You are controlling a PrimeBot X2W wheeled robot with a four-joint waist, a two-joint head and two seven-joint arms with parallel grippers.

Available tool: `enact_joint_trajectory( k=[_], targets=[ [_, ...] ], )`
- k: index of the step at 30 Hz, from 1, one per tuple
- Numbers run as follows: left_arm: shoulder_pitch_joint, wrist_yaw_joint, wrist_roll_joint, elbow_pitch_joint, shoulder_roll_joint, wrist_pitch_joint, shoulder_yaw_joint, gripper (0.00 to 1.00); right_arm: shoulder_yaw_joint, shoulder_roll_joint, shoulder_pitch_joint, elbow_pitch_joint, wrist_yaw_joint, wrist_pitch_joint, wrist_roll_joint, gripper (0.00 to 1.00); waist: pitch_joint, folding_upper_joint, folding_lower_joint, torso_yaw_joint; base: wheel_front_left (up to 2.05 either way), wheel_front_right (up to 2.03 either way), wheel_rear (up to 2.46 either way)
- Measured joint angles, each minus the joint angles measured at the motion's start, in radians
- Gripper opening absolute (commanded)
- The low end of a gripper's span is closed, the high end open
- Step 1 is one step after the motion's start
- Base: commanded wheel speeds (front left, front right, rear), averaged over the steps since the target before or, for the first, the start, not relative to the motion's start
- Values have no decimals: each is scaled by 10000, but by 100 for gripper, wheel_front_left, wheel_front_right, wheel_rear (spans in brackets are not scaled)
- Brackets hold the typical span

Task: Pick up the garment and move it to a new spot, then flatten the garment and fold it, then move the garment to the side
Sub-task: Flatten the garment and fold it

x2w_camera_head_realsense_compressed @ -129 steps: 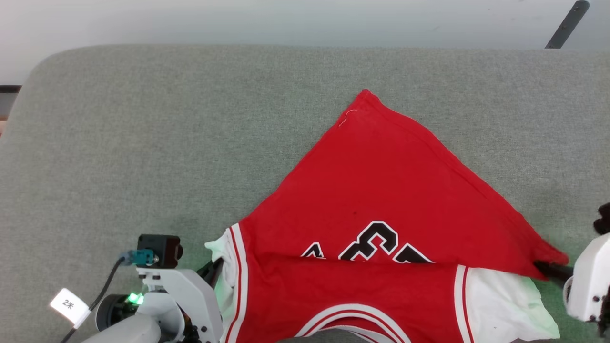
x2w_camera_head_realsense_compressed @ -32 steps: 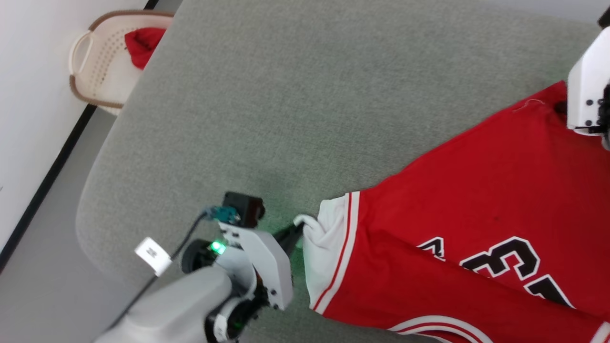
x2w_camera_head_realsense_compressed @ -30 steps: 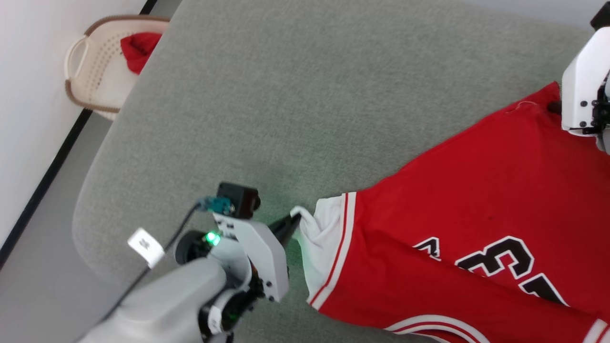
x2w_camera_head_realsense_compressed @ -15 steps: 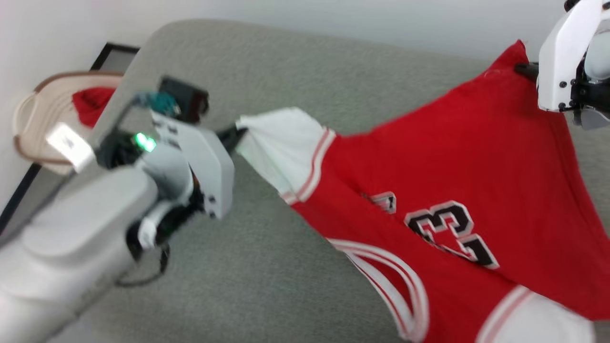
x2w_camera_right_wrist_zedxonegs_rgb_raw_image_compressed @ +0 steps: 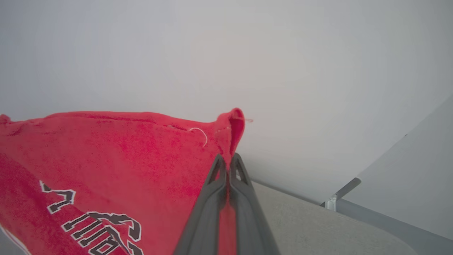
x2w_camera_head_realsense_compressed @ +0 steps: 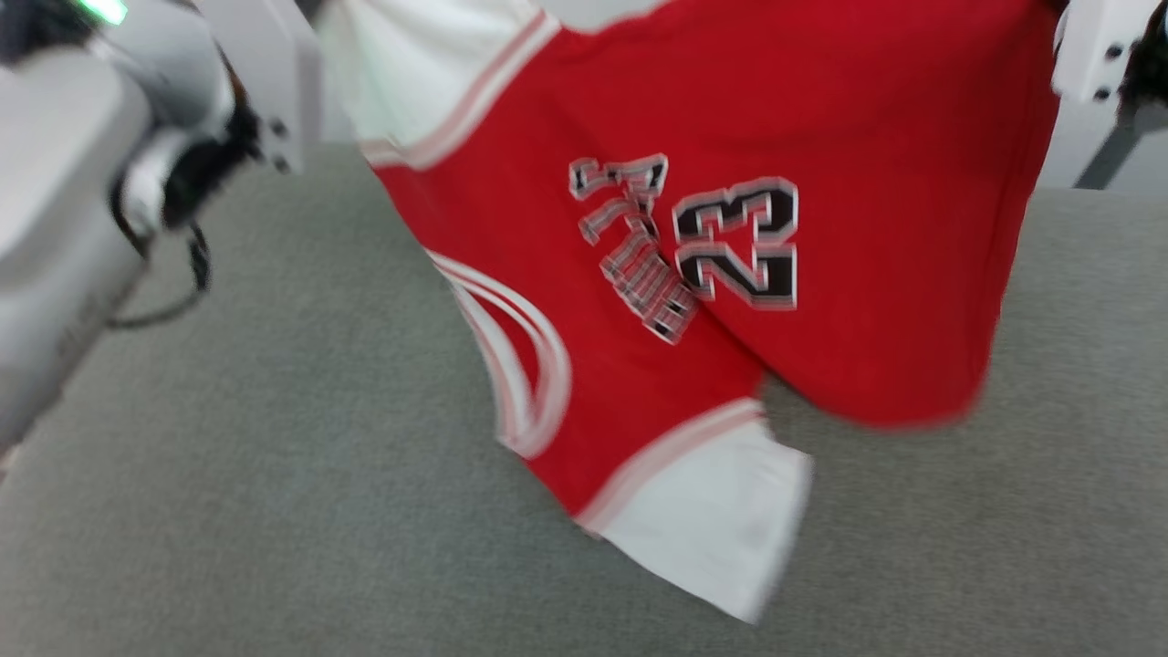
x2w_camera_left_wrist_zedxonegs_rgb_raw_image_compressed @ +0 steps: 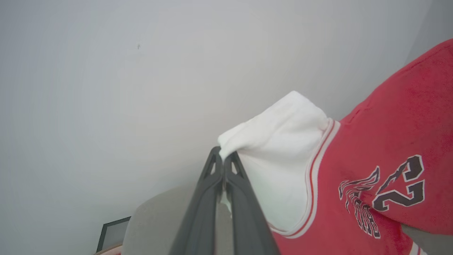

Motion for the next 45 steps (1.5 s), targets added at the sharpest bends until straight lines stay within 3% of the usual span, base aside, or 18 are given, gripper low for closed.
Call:
enact_joint_trajectory(
  k=[9, 14, 30, 45],
  targets=[
    [-1754, -1024, 698, 2874, -742, -859, 100, 0, -546, 399, -1022, 1135, 0, -1881, -727, 0, -499, 0, 0, -740, 0, 0, 0],
    [-2571, -1350, 903, 4270, -1204, -1563, 203, 0, -775, 671, -1418, 1756, 0, -2734, -1039, 0, -680, 0, 0, -1009, 0, 0, 0],
    [-4599, -1753, 1212, 6970, -2236, -2604, 276, 0, -667, 1124, -2312, 2445, 0, -3555, -976, 0, -375, 0, 0, -1497, 0, 0, 0],
    [-7480, -1994, 2010, 7519, -2253, -4010, -29, 0, -529, 832, -3936, 2069, 0, -5687, -1152, 0, 1975, 0, 0, -1768, 0, 0, 0]
  ],
)
